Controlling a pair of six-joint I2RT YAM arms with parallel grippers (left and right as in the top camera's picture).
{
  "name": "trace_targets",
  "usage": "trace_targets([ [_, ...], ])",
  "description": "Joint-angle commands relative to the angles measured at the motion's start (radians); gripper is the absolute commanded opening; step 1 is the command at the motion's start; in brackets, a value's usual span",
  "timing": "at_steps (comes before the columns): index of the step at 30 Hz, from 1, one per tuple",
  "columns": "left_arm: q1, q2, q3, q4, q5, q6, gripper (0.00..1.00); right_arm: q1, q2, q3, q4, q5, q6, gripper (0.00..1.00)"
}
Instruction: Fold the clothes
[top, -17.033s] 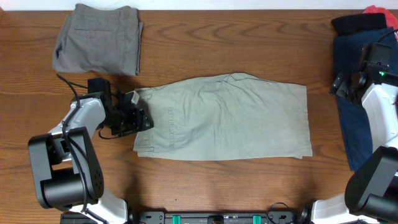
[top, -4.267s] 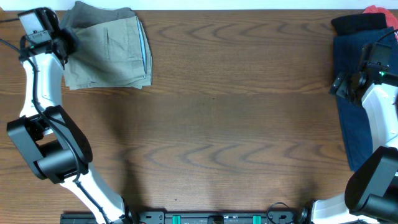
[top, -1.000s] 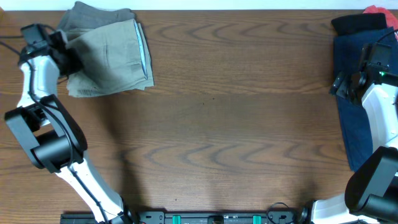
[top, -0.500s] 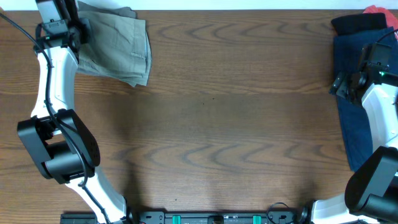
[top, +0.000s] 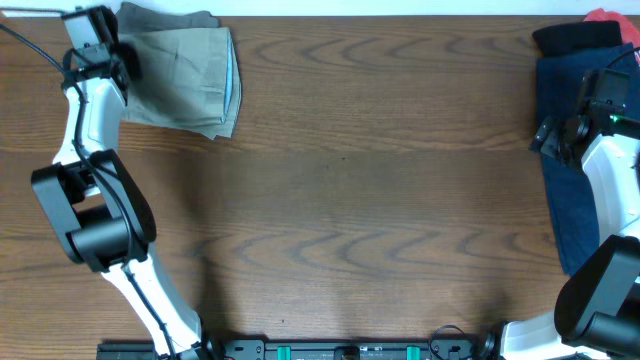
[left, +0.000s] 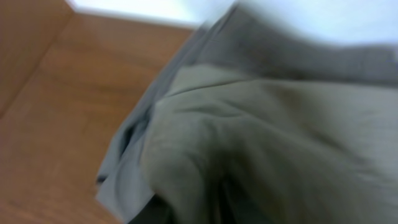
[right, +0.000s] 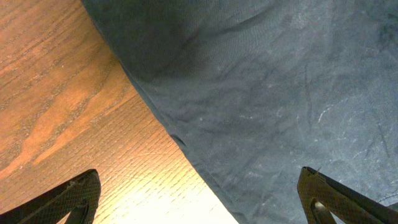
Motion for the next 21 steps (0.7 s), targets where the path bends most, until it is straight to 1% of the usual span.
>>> trace_targets([
  [1,0.026,0.022,0.027,-0.010,-0.132,0.011,0.49,-0.003,-0.010,-0.001,-0.002,0.018,-0.008,0.99],
  [2,0.031,0.021,0.027,-0.011,-0.133,0.010,0.53,-0.002,-0.010,-0.001,-0.001,0.018,-0.008,0.99],
  [3,0.034,0.016,0.027,-0.014,-0.133,0.004,0.62,-0.002,-0.010,-0.001,-0.002,0.018,-0.008,0.99],
  [4,0.034,0.007,0.027,-0.018,-0.132,0.003,0.69,-0.003,-0.010,-0.001,-0.002,0.018,-0.008,0.99],
  [7,0.023,-0.029,0.027,-0.023,-0.132,-0.014,0.70,-0.003,-0.010,-0.001,-0.002,0.018,-0.008,0.99],
  [10,-0.005,-0.083,0.027,-0.021,-0.122,-0.059,0.78,-0.003,-0.010,-0.001,-0.002,0.018,-0.008,0.99],
  [11,-0.016,-0.098,0.027,-0.020,-0.106,-0.070,0.78,-0.003,-0.010,-0.001,-0.002,0.018,-0.008,0.99],
  [16,-0.075,-0.127,0.026,-0.023,0.107,-0.073,0.75,-0.003,-0.010,-0.001,-0.001,0.018,-0.008,0.99],
  [19,-0.108,-0.108,0.023,-0.016,0.132,-0.072,0.65,-0.003,-0.010,-0.001,-0.002,0.018,-0.008,0.99],
  [21,-0.121,-0.086,0.023,-0.001,0.131,-0.072,0.61,-0.003,-0.010,-0.001,-0.002,0.018,-0.008,0.99],
])
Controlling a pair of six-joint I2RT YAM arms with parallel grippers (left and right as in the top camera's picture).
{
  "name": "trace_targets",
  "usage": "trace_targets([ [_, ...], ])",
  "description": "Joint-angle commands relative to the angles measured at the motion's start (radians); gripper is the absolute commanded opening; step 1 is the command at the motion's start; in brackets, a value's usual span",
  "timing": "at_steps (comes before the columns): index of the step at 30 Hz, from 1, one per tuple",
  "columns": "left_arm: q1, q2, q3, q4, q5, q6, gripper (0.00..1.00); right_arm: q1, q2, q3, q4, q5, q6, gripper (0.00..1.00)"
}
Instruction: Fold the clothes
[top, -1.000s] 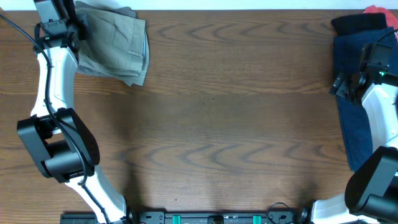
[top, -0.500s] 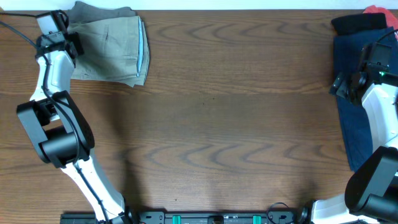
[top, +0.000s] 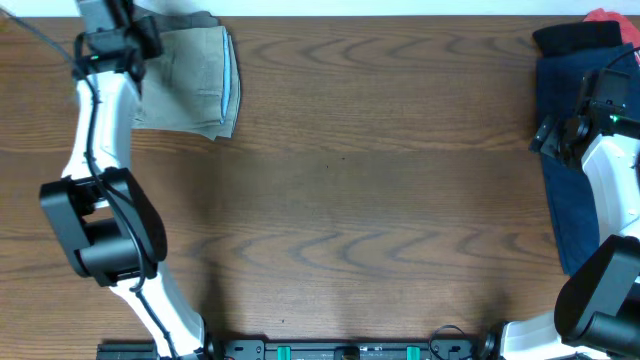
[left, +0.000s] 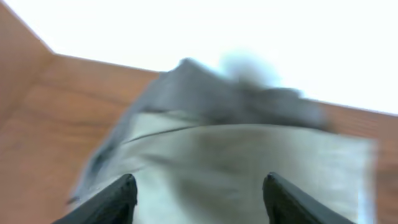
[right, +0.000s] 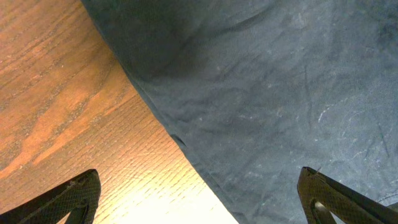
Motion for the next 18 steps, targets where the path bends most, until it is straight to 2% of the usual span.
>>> trace_targets([
  [1,-0.020,0.045,0.014,0.016,0.060,-0.011,0.59,-0.003,-0.010,-0.001,-0.002,0.018,-0.008,0.99],
  [6,-0.009,0.123,0.013,0.045,0.048,-0.011,0.59,-0.003,-0.010,-0.001,-0.002,0.018,-0.008,0.99],
  [9,0.010,0.174,0.013,0.039,-0.014,-0.011,0.59,-0.003,-0.010,-0.001,-0.002,0.018,-0.008,0.99],
  [18,0.067,0.248,0.013,-0.078,-0.042,-0.011,0.60,-0.003,-0.010,-0.001,-0.002,0.018,-0.008,0.99],
])
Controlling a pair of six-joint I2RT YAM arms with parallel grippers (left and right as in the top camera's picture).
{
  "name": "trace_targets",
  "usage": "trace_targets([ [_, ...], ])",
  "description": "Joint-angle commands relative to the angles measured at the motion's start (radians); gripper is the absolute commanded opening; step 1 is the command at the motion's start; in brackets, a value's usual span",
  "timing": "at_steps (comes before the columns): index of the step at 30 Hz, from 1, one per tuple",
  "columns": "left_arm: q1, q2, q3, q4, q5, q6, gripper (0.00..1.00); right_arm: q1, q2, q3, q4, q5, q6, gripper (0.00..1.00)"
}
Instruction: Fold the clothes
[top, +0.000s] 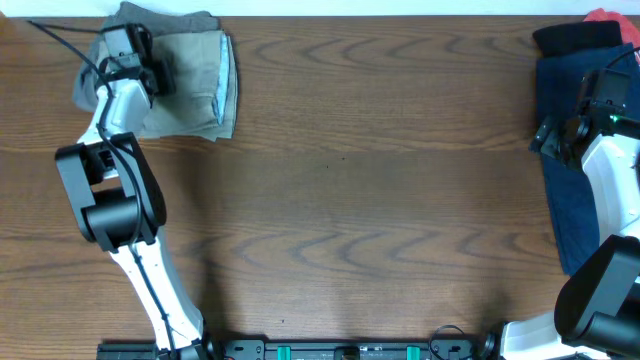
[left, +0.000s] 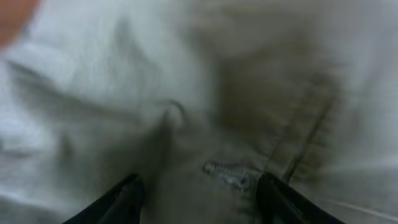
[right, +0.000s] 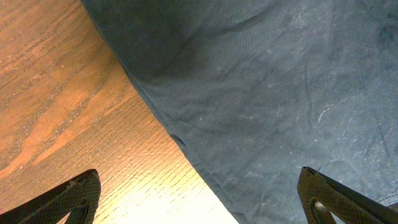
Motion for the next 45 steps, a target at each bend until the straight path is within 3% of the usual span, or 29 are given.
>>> trace_targets([
  [1,0.022,-0.008,0.013,-0.033,-0.039,-0.009,0.60,-0.003,-0.010,-0.001,-0.002,0.018,-0.008,0.99],
  [7,0.008,-0.164,0.013,-0.058,-0.034,-0.112,0.62,-0.003,-0.010,-0.001,-0.002,0.018,-0.008,0.99],
  [9,-0.001,-0.236,0.013,-0.064,-0.025,-0.147,0.73,-0.003,-0.010,-0.001,-0.002,0.018,-0.008,0.99],
  [12,-0.018,-0.350,0.013,-0.093,0.003,-0.167,0.82,-0.003,-0.010,-0.001,-0.001,0.018,-0.008,0.99],
  [14,-0.031,-0.423,0.013,-0.130,0.035,-0.167,0.99,-0.003,-0.010,-0.001,-0.002,0.018,-0.008,0.99],
  [20,-0.066,-0.632,0.013,-0.356,0.187,-0.167,0.98,-0.003,-0.010,-0.001,-0.002,0.018,-0.008,0.99],
  [27,-0.082,-0.831,0.013,-0.751,0.409,-0.203,0.98,-0.003,-0.010,-0.001,-0.002,0.018,-0.008,0.99],
  [31,-0.082,-0.914,-0.012,-0.938,0.415,-0.203,0.98,-0.003,-0.010,-0.001,-0.002,0.018,-0.008,0.99],
  [38,-0.115,-1.164,-0.236,-0.965,0.418,-0.197,0.98,-0.003,-0.010,-0.001,-0.001,0.018,-0.008,0.99],
  [45,-0.164,-1.439,-0.514,-0.901,0.418,-0.308,0.98,-0.003,-0.010,-0.001,-0.002,0.018,-0.008,0.99],
])
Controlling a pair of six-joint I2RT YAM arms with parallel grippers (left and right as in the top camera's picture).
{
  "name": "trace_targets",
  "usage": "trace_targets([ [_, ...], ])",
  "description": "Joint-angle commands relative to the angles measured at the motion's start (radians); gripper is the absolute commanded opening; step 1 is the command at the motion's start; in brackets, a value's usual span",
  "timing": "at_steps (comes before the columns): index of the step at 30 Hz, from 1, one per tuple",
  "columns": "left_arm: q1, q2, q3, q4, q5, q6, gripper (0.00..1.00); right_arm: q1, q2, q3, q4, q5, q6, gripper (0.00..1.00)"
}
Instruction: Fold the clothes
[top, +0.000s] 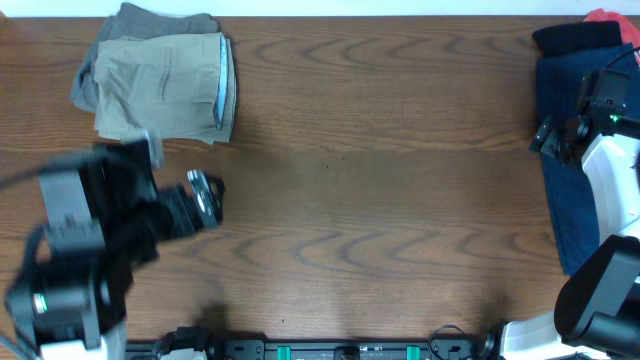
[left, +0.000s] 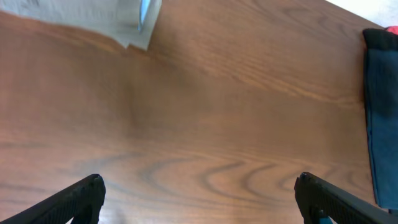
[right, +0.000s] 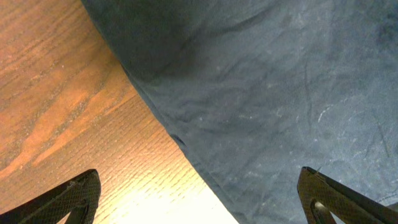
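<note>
Folded khaki shorts (top: 160, 85) lie at the far left corner of the table; their corner shows at the top of the left wrist view (left: 93, 12). My left gripper (top: 205, 198) is blurred over bare wood at the near left, well clear of them, and open (left: 199, 199) with nothing between its fingers. A dark blue garment (top: 565, 200) lies spread along the right edge. My right gripper (top: 552, 138) hovers open over its left edge (right: 199, 199), with blue cloth (right: 280, 93) below it and nothing held.
A black garment (top: 575, 38) and a bit of red cloth (top: 605, 15) lie at the far right corner beyond the blue one. The blue garment (left: 380, 93) also shows at the right of the left wrist view. Brown wooden table (top: 380, 200).
My left arm has moved from the khaki shorts to the near left of the table, its gripper still open and empty. The shorts stay folded. The right arm has not moved.
My left gripper was first at the far left edge of the khaki shorts, close on the cloth. Then it stood open at their far edge, then open low on top of them. Now it is away, and the shorts lie squarer and slightly further left. The right gripper stayed open throughout.
</note>
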Motion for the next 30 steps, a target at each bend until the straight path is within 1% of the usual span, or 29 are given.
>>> trace_targets([
  [1,-0.013,-0.094,-0.104,0.014,0.013,-0.074,0.98,-0.003,-0.010,-0.001,-0.002,0.017,-0.008,0.99],
  [6,-0.013,-0.156,-0.187,0.012,0.013,-0.077,0.98,-0.003,-0.010,-0.001,-0.002,0.017,-0.008,0.99],
  [14,-0.013,-0.151,-0.189,0.006,0.012,-0.077,0.98,-0.003,-0.010,-0.001,-0.002,0.017,-0.008,0.99],
  [17,-0.013,-0.151,-0.189,0.006,-0.022,-0.076,0.98,-0.003,-0.010,-0.001,-0.002,0.017,-0.008,0.99],
  [19,-0.019,-0.149,-0.192,0.007,-0.021,-0.057,0.98,-0.003,-0.010,-0.001,-0.002,0.017,-0.008,0.99],
  [23,-0.085,-0.150,-0.200,0.020,-0.022,0.010,0.98,-0.003,-0.010,-0.001,-0.002,0.017,-0.008,0.99],
  [26,-0.133,-0.155,-0.214,0.071,-0.022,0.047,0.98,-0.003,-0.010,-0.001,-0.002,0.017,-0.008,0.99],
  [30,-0.169,-0.203,-0.302,0.243,-0.021,0.093,0.98,-0.003,-0.010,-0.001,-0.002,0.017,-0.008,0.99],
])
